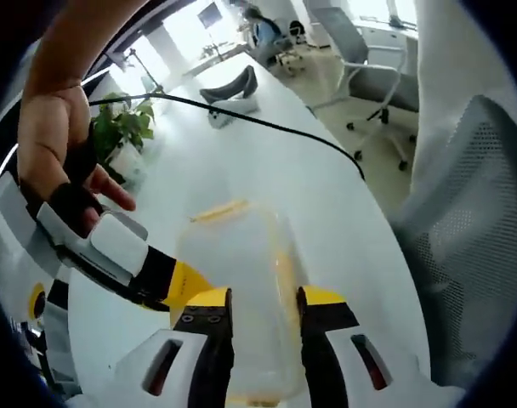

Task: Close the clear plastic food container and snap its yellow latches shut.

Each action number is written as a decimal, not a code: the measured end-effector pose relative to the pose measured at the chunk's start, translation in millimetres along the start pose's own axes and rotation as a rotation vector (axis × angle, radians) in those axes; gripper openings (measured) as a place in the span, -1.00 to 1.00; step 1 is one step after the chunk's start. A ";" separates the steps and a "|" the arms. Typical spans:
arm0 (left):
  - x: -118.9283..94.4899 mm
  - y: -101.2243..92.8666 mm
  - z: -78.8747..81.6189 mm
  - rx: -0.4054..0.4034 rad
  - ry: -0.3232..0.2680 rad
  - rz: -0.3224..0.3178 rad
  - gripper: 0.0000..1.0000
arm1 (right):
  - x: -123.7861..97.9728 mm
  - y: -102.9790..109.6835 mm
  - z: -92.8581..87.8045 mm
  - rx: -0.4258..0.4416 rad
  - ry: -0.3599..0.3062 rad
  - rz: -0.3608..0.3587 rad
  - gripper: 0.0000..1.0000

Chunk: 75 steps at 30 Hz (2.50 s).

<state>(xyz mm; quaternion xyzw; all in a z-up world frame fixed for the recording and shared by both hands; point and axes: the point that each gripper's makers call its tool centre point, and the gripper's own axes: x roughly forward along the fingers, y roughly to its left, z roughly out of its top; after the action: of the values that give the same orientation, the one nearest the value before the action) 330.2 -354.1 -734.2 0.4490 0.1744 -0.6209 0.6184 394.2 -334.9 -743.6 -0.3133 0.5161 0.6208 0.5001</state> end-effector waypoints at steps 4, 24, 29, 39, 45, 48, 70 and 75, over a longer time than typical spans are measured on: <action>-1.9 0.8 2.8 -0.067 -0.026 -0.012 -0.48 | -2.2 1.4 1.0 -0.019 -0.031 -0.025 -0.31; -26.3 12.7 -2.5 -0.184 -0.062 -0.050 -0.32 | -26.5 8.3 4.4 -0.086 -0.131 -0.179 -0.22; -33.9 23.1 -6.6 -0.213 -0.063 -0.036 -0.29 | -29.1 14.4 1.5 -0.092 -0.159 -0.201 -0.18; -47.7 47.8 -8.5 -0.338 -0.111 0.006 -0.14 | -37.7 27.4 6.0 -0.069 -0.267 -0.270 -0.02; -54.8 55.2 -12.5 -0.393 -0.140 0.028 0.01 | -41.3 32.5 1.4 -0.037 -0.335 -0.317 0.13; -57.1 55.4 -20.0 -0.369 -0.131 0.069 0.09 | -40.1 35.7 1.1 0.024 -0.421 -0.329 0.23; -55.7 43.0 -33.0 -0.715 -0.300 0.101 0.85 | -30.7 38.4 -26.0 0.183 -0.657 -0.549 0.97; -46.8 28.1 -46.5 -0.689 -0.268 0.115 0.86 | -23.1 38.8 -38.2 0.250 -0.665 -0.545 0.98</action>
<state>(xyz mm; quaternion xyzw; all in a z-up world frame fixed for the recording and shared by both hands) 364.2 -294.5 -713.4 0.1382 0.2651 -0.5431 0.7846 359.8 -376.9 -720.3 -0.1584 0.2972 0.4661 0.8181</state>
